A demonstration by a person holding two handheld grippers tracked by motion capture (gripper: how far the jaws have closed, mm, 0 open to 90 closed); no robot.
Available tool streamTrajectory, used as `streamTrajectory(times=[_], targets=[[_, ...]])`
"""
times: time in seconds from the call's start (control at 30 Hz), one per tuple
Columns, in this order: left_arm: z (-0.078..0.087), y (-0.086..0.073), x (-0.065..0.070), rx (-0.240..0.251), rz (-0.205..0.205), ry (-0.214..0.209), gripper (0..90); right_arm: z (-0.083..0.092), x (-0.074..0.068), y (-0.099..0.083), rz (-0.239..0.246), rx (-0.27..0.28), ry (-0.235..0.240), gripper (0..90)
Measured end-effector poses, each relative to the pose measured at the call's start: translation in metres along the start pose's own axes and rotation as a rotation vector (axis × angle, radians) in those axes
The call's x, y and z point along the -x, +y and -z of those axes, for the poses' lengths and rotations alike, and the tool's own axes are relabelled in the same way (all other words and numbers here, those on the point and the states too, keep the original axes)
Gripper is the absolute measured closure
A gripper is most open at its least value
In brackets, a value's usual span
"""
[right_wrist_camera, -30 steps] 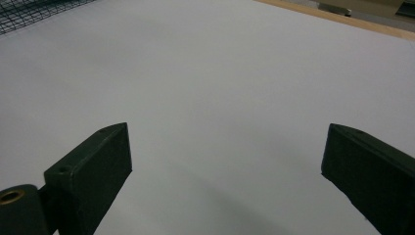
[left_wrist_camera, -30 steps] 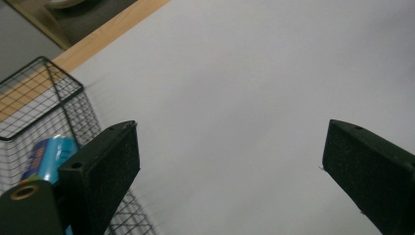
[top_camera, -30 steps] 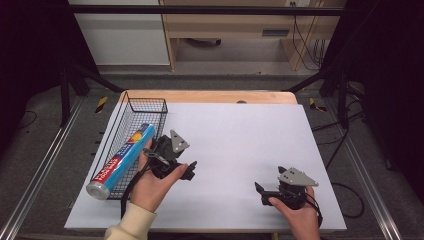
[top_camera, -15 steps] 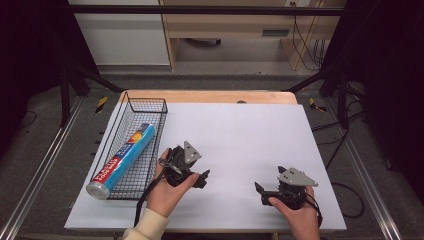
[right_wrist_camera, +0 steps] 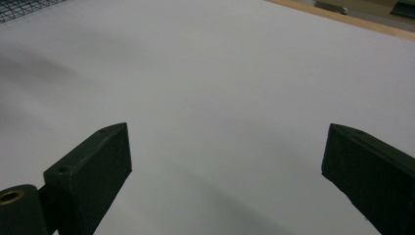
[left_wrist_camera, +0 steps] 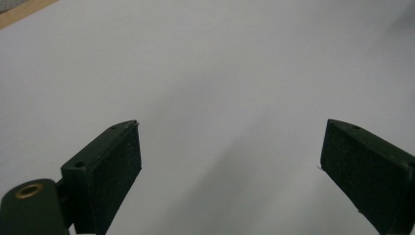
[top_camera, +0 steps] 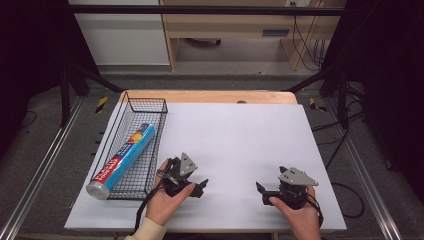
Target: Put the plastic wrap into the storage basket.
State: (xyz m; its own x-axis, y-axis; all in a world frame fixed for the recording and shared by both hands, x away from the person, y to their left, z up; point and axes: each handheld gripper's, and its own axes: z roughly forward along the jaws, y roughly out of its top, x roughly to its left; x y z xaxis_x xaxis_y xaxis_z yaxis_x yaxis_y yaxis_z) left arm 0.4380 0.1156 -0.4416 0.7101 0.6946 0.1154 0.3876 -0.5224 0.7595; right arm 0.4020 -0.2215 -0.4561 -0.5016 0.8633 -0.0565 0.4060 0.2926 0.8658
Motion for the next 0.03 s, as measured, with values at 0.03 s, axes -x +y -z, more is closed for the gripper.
streamTrajectory(times=[0.03], targets=[[0.0013, -0.0032, 0.0000, 0.014, 0.008, -0.002, 8.2, -0.0012, 0.0009, -0.0006, 0.001, -0.003, -0.003, 4.7]])
